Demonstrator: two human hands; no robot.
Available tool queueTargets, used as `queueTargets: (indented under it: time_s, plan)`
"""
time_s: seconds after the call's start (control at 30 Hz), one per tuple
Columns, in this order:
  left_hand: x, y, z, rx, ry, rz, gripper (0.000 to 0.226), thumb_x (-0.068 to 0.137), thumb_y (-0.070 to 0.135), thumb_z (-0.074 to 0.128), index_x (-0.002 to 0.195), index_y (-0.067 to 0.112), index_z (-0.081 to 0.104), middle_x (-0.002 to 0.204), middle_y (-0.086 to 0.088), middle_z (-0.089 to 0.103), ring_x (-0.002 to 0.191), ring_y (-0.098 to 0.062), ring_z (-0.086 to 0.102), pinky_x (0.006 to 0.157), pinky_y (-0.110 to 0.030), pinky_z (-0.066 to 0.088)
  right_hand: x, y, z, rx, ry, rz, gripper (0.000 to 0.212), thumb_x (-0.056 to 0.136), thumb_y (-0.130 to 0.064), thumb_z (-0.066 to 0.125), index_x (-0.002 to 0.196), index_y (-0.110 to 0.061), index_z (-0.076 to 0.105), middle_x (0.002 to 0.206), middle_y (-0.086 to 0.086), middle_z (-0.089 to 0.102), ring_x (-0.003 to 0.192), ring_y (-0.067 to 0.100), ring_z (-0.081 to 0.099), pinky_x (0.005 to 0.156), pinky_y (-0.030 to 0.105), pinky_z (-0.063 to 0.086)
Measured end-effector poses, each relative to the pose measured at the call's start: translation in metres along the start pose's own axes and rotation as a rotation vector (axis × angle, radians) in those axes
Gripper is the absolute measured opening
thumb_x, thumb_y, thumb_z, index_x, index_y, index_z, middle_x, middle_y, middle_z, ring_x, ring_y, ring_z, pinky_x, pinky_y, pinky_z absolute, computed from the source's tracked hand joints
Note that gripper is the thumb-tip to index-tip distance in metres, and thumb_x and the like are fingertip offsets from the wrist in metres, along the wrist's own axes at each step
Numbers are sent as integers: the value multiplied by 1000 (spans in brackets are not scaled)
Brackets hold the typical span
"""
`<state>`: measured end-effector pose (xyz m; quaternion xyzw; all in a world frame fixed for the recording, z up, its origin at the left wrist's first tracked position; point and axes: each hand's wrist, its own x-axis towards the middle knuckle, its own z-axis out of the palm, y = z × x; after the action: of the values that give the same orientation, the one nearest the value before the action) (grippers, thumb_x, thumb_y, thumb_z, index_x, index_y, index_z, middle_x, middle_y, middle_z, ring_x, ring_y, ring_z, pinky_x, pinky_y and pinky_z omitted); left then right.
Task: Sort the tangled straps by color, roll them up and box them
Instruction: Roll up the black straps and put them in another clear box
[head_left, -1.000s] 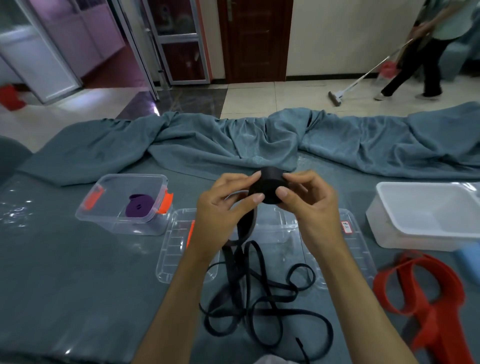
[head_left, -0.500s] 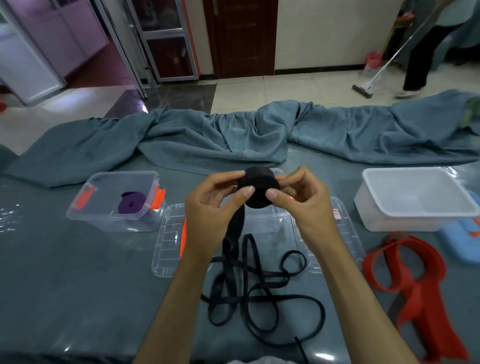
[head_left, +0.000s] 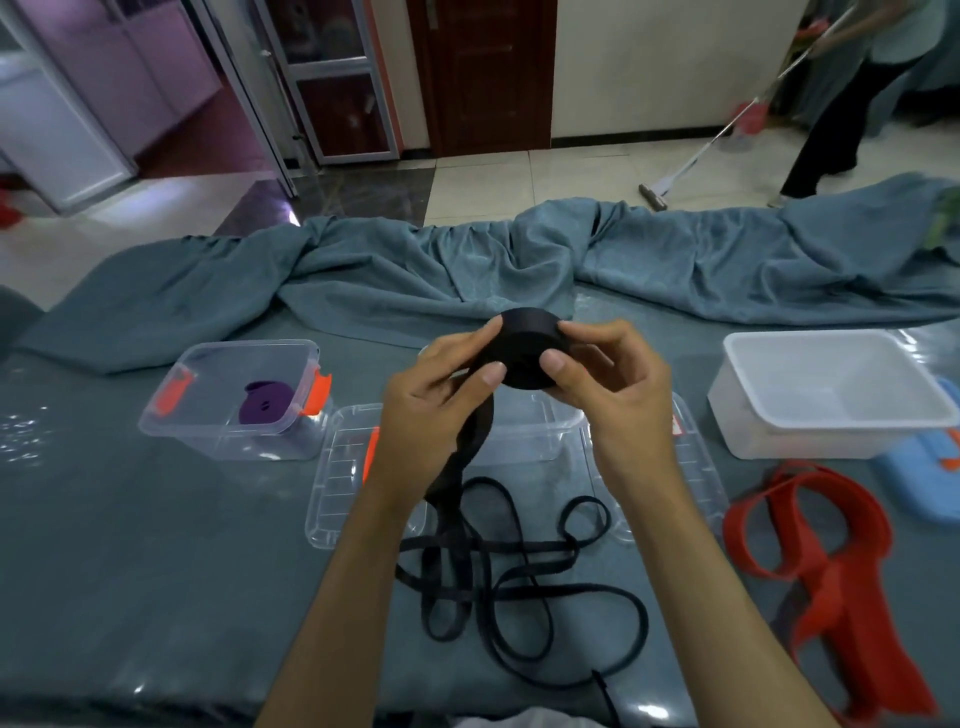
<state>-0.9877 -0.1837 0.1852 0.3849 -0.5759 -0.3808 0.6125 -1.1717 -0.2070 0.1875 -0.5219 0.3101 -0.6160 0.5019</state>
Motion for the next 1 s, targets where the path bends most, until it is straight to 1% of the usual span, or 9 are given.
queueTargets:
  time_s: [0.13,0.23,0.3,0.4,0.57,0.67,0.8,0.9,1.0]
  plan:
    - [10,6,-10,67,-4,32,36,101,19,70,135,29,71,133,-1,72,130,-22,65,108,-27,50,8,-2,2,-37,-85,52,26,82,-18,88,85,-14,63,103,5,78,103,26,76,94,52,60]
    - [13,9,-9,20,73,17,27,98,18,74,125,23,75,124,-4,76,120,-22,72,100,-26,55,13,-6,5,-77,-116,73,25,83,-21,89,95,-14,69,88,-3,75,85,18,73,85,51,63]
    - [11,11,-12,1,67,-3,27,101,24,71,127,24,74,127,-5,75,124,-23,70,102,-27,54,15,-7,11,-58,-107,25,24,85,-22,87,106,-23,75,99,-1,78,94,20,75,86,47,64]
    - [12,16,-21,-32,19,-43,32,104,25,66,134,34,71,132,1,71,133,-22,63,109,-28,49,14,-3,22,65,-68,35,19,85,-22,86,101,-28,77,107,7,79,106,27,76,81,37,64]
    - [18,28,-23,-29,179,62,20,89,14,80,109,15,78,108,-6,79,107,-23,76,93,-26,58,21,-2,29,27,-154,68,20,84,-14,86,84,-17,67,95,4,79,92,20,78,79,37,63]
    - [19,26,-23,-34,220,79,17,89,20,78,105,23,81,113,-6,79,113,-26,74,98,-31,57,24,-11,34,31,-137,13,19,86,-18,85,100,-26,74,91,0,77,83,14,75,73,29,62]
    - [23,36,-31,-115,57,5,34,95,22,71,126,34,77,132,-6,73,132,-27,65,110,-34,51,29,-18,46,116,-75,-28,15,88,-21,83,99,-29,76,106,8,79,105,25,77,79,36,64]
    - [35,52,-33,-55,118,90,30,91,21,75,118,34,78,120,3,78,119,-19,72,101,-26,55,37,-27,53,152,-106,-11,16,85,-20,83,93,-22,69,107,15,77,105,31,76,86,53,64]
    - [47,68,-29,-24,211,138,23,85,23,80,108,24,75,108,3,80,107,-17,75,94,-25,57,54,-46,54,53,-147,-39,25,82,-20,87,90,-22,64,99,7,77,96,31,77,87,61,63]
